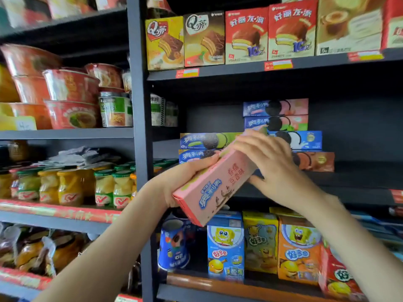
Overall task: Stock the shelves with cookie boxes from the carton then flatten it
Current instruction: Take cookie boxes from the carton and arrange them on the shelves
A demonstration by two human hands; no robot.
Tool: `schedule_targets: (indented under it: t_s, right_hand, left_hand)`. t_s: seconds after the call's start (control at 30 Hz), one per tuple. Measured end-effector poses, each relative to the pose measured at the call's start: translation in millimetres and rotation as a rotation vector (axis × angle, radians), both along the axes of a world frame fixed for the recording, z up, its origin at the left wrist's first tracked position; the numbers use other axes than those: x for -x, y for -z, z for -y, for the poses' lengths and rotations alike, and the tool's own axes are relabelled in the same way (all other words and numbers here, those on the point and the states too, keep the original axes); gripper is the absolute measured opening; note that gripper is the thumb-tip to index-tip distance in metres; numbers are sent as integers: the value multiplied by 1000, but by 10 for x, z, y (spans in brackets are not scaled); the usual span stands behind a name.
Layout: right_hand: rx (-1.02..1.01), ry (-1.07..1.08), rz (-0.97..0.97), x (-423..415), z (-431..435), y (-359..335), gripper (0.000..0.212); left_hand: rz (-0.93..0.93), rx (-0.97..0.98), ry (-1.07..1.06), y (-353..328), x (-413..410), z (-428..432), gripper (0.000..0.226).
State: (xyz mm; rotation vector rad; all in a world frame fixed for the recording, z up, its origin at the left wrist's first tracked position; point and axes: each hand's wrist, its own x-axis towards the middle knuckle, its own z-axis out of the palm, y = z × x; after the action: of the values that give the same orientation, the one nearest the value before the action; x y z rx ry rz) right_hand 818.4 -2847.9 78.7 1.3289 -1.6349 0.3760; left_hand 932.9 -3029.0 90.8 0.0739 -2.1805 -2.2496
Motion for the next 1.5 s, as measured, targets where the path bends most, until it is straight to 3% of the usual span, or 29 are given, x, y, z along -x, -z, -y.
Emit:
schedule_targets:
  t_s: [0.07,0.13,0.3,0.4,0.5,0.6,0.8,0.97,1.23,1.5]
  right_hand:
    - [2,53,-77,54,58,-88,71]
    - [-7,100,-111,127,144,-142,67]
    - [108,206,-115,338,413,-375,65]
    - [170,287,-82,404,608,-575,64]
    - [129,387,-85,462,785,-751,64]
    - [69,454,2,558,906,-929,67]
    - [64,558,86,881,1142,-1165,62]
    - [14,596,169,1079,1334,-1152,51]
    - [-114,594,308,1430,1702,-1232,55]
    - [-20,417,364,1599,1640,-1256,39]
  left_hand:
    - [4,174,-23,-118,49,88,56]
    - [-72,513,-162,-260,67,139,48]
    - [-412,1516,-711,-534,195,48,60]
    - [-687,1834,-1028,-521,434,32,61]
    - [-845,1802,-1249,-499,655,82,44]
    - [-911,1767,-1229,-533,834,208,32]
    - [-461,1780,-894,-718,1120,482,39]
    - [-400,1688,-818,-773,1342,672,42]
    - [-308,1531,-743,-867,1656,915,42]
    - [-278,1462,-675,-911,2063,1041,41]
